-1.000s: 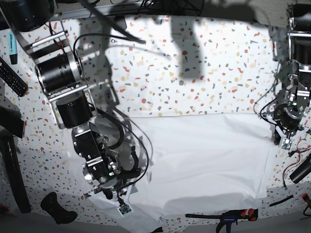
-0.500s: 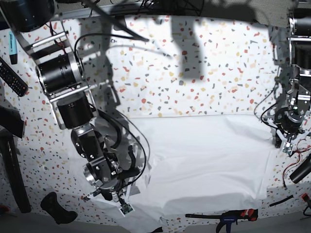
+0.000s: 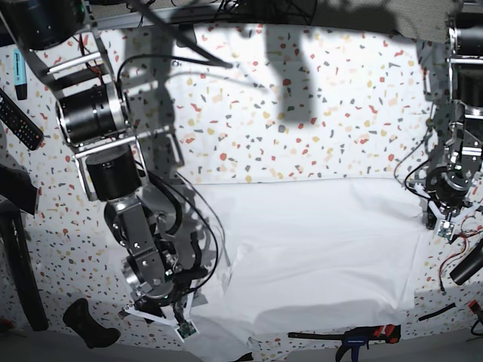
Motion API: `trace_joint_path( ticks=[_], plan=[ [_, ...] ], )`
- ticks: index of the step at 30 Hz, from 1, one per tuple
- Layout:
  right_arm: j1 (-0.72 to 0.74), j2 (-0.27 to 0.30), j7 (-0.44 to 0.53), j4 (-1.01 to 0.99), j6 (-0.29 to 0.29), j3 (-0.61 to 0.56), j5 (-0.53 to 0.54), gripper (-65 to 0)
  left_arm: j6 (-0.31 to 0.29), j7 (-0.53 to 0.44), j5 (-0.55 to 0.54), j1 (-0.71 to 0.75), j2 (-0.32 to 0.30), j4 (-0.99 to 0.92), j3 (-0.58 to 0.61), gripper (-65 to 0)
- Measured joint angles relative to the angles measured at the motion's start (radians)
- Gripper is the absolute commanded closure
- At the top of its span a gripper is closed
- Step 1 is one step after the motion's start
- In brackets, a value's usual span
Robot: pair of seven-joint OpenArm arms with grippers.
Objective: Fold the T-shirt properly
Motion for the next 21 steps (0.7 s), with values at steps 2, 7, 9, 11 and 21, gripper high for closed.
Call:
trace_joint_path(
  ticks=[2,7,9,11,21],
  plan=[
    [0.027,0.000,-0.005,-0.001,0.000,0.000,0.007,-25.9,0.000,0.000,0.000,0.000,0.000,0.000,0.000,0.0],
    [0.132,0.000,-0.052,0.000,-0.003,0.001,0.160,-25.9,0.000,0.000,0.000,0.000,0.000,0.000,0.000,0.0],
    [0.154,0.000,-0.107,0.001,-0.003,0.002,0.206,-25.9,0.000,-0.002,0.000,0.000,0.000,0.000,0.000,0.0],
    [0.154,0.000,-0.130,0.001,-0.003,0.002,0.206,-25.9,0.000,-0.001,-0.001,0.000,0.000,0.000,0.000,0.0],
    [0.122,0.001,-0.238,0.000,-0.003,0.002,0.271,-25.9,0.000,-0.014,0.000,0.000,0.000,0.000,0.000,0.0]
  ],
)
